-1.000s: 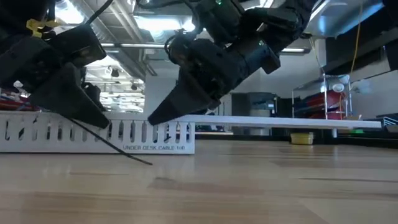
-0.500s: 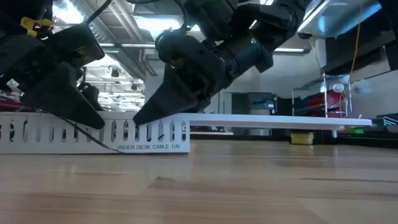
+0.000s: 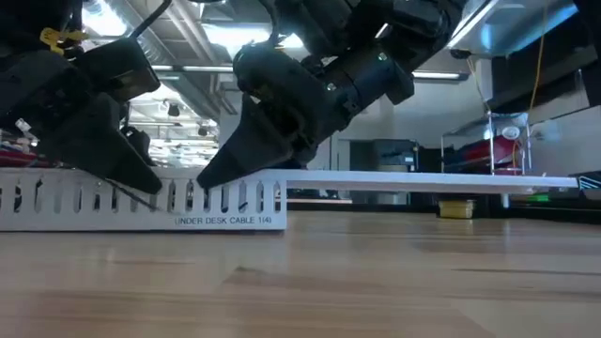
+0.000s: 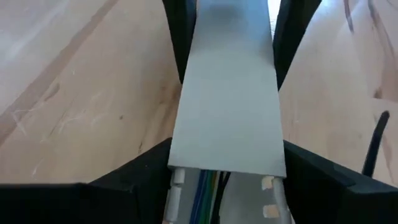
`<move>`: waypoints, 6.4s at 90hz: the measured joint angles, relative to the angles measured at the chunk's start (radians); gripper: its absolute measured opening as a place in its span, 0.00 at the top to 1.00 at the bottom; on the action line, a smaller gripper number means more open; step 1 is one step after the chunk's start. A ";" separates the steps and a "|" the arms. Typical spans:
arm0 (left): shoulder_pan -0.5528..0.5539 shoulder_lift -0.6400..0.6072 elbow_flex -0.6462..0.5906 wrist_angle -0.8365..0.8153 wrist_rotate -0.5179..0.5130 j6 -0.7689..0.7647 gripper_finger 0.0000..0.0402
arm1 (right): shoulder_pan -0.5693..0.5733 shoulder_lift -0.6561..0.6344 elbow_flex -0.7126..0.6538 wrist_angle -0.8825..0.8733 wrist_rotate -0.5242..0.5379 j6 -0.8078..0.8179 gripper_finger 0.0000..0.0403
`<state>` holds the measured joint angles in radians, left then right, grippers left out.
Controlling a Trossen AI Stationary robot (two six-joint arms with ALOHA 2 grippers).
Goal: Ziptie cables
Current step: Close the white cable duct
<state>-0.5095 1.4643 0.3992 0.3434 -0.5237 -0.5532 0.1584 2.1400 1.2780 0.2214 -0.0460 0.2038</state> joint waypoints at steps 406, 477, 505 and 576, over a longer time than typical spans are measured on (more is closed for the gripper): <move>-0.038 -0.017 0.179 -0.466 0.098 0.041 0.41 | 0.012 0.075 0.080 0.081 0.019 -0.075 0.45; -0.035 -0.017 0.180 -0.457 0.102 -0.049 0.41 | 0.009 0.059 0.089 0.046 0.032 -0.027 0.15; -0.026 -0.017 0.181 -0.462 0.120 -0.032 0.41 | 0.009 -0.040 0.087 -0.106 0.034 -0.105 0.10; 0.014 -0.017 0.180 -0.452 0.137 -0.125 0.41 | 0.011 -0.127 0.085 -0.222 0.030 -0.159 0.10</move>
<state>-0.4956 1.4474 0.5797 -0.1082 -0.3866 -0.6781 0.1696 2.0133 1.3632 -0.0008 -0.0158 0.0451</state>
